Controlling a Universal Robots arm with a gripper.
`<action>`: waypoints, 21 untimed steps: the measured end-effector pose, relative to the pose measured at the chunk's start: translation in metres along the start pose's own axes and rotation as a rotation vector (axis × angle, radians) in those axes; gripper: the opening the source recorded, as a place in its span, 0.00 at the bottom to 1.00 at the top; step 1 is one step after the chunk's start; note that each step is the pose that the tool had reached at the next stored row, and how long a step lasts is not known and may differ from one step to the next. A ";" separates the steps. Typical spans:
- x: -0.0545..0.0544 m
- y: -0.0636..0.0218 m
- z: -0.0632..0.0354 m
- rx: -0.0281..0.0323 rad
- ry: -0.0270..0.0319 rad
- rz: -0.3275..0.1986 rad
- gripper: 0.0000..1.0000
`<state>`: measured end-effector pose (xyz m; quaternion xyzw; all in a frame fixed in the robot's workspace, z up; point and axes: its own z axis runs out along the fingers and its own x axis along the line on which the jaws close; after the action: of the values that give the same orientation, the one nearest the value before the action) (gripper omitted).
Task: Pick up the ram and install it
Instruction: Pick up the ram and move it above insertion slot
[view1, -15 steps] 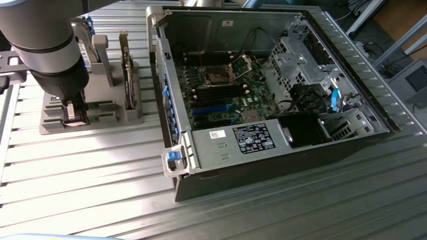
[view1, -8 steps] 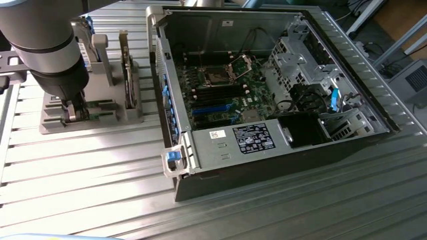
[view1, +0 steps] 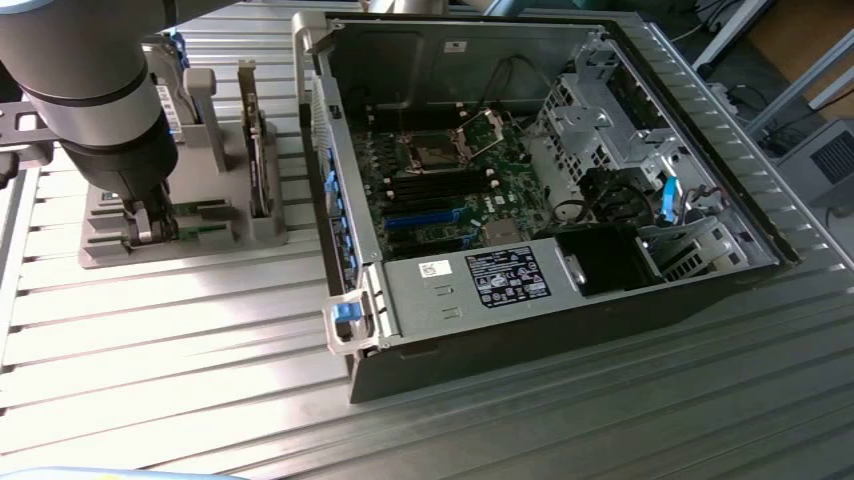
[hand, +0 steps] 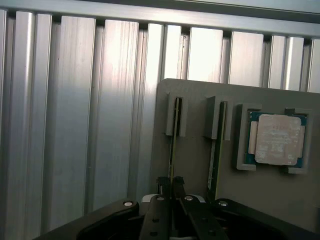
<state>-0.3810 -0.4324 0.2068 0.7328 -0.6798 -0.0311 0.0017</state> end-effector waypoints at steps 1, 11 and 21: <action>0.000 0.0000 -0.0005 0.0000 0.0000 0.000 0.13; -0.001 0.0012 -0.0273 0.0000 -0.0011 0.000 0.13; -0.002 0.0023 -0.0513 0.0003 -0.0041 0.000 0.13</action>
<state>-0.3809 -0.4324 0.2582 0.7328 -0.6797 -0.0325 0.0003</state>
